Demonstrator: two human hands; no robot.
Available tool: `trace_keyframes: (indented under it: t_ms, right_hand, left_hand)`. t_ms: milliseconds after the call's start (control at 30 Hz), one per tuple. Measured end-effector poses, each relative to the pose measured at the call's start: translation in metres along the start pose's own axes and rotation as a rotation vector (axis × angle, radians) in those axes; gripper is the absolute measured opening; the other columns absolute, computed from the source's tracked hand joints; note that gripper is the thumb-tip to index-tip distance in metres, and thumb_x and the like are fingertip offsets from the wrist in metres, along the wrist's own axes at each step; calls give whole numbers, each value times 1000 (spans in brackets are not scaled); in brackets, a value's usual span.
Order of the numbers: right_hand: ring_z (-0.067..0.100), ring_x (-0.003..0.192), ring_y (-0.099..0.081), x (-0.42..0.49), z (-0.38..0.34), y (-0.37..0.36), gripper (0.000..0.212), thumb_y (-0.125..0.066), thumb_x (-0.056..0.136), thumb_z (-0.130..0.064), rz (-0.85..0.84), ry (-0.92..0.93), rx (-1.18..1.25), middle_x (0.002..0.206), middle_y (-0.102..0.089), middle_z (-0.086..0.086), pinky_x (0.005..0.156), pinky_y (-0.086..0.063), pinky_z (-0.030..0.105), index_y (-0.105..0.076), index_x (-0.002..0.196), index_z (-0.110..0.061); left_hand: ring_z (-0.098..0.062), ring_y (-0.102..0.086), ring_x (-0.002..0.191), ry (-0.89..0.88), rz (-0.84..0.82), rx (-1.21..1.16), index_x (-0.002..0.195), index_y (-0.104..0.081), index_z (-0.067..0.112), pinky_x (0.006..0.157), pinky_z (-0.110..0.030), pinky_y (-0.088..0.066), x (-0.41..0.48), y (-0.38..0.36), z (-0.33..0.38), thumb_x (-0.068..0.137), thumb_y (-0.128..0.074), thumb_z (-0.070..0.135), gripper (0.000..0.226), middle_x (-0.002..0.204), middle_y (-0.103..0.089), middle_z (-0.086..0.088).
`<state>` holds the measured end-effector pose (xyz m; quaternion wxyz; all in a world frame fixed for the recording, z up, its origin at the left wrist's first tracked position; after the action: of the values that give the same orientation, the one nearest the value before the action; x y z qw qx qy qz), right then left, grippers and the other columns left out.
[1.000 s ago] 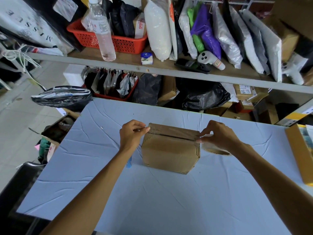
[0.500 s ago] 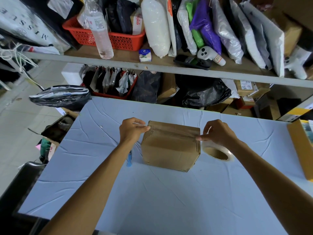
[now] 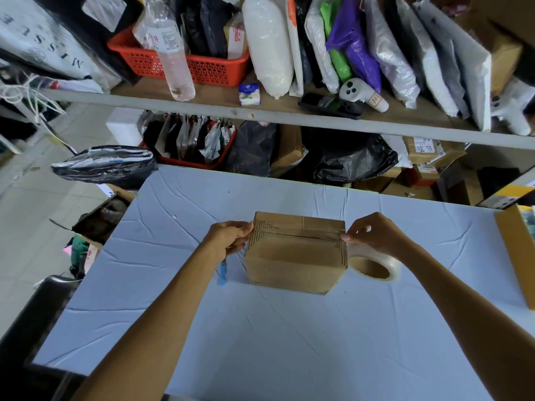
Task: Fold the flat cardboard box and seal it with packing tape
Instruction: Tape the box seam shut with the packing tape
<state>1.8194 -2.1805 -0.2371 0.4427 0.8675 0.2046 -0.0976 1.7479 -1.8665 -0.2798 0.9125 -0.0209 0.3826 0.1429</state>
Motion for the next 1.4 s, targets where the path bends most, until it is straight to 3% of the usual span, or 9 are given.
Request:
trace_keyframes:
  t_ms: [100,200,267,400,633,933,1100,1267,1400]
  right_hand:
    - [16,75,-55,-1,1,1,20,-76,74,-39,17,-31,-13,77,-64,-1,64,-41,29,-75,70,-20]
    - [16,75,-54,-2,2,0,22,-77,73,-40,53,-31,-20,77,-64,0,66,-42,31,-75,73,-17]
    - [15,74,-54,-4,1,-1,20,-77,74,-40,89,-25,-20,75,-64,-1,65,-42,31,-74,71,-20]
    - [15,72,-54,-9,0,-2,19,-77,74,-39,129,-24,-22,71,-61,-4,61,-40,28,-73,72,-20]
    - [15,69,-53,-13,1,-4,23,-78,71,-41,167,-33,0,66,-59,-5,58,-38,28,-75,72,-18]
    - [14,74,-56,-17,0,-6,25,-76,72,-48,218,-63,7,76,-63,-5,54,-37,24,-76,73,-22]
    - [16,84,-61,-13,-4,-17,28,-76,71,-47,222,-40,46,93,-69,0,68,-45,30,-76,88,-24]
    - [21,77,-58,-18,-2,-17,38,-81,69,-43,262,-109,134,87,-68,10,56,-37,24,-74,91,-12]
    - [20,81,-56,-19,-4,-18,39,-82,68,-43,288,-154,149,88,-64,6,58,-40,25,-75,87,-9]
  left_hand:
    - [-6,-47,36,30,27,-35,111,-64,7,44,-19,-42,-2,-5,-4,79,-75,20,36,49,-61,0]
    - [-14,-63,70,-54,150,25,110,-55,12,66,-28,-46,-2,-2,-4,71,-82,26,50,86,-67,-7]
    - [-21,-60,95,-274,321,176,103,-54,15,78,-31,-48,-9,2,-2,66,-85,32,50,105,-61,-7]
    - [-11,-62,77,-731,349,366,84,-65,12,74,-28,-54,-34,-14,11,74,-79,13,18,83,-66,2]
    - [-8,-60,73,-593,388,464,85,-70,15,71,-27,-47,-45,-23,9,72,-78,44,32,78,-69,7]
    - [-19,-67,82,-561,442,421,85,-68,14,80,-33,-51,-45,-27,19,73,-80,30,23,83,-72,2]
    - [-21,-65,88,-633,507,575,88,-67,24,74,-30,-46,-38,-22,32,84,-67,25,4,94,-70,2]
    - [-26,-59,91,-1125,276,896,92,-74,9,77,-41,-53,-51,-54,31,84,-61,-3,20,96,-67,-10]
    - [-19,-59,96,-1185,32,970,120,-66,20,83,-33,-51,-57,-72,23,89,-61,10,33,106,-63,-2]
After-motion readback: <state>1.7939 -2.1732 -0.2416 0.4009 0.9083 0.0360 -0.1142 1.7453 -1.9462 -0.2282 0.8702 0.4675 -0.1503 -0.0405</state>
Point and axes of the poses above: each hand's wrist, its own x-axis towards the middle knuckle, its own y-axis out of the back of the hand, z = x × y, the point moved 4 cm from there along x, towards the middle knuckle
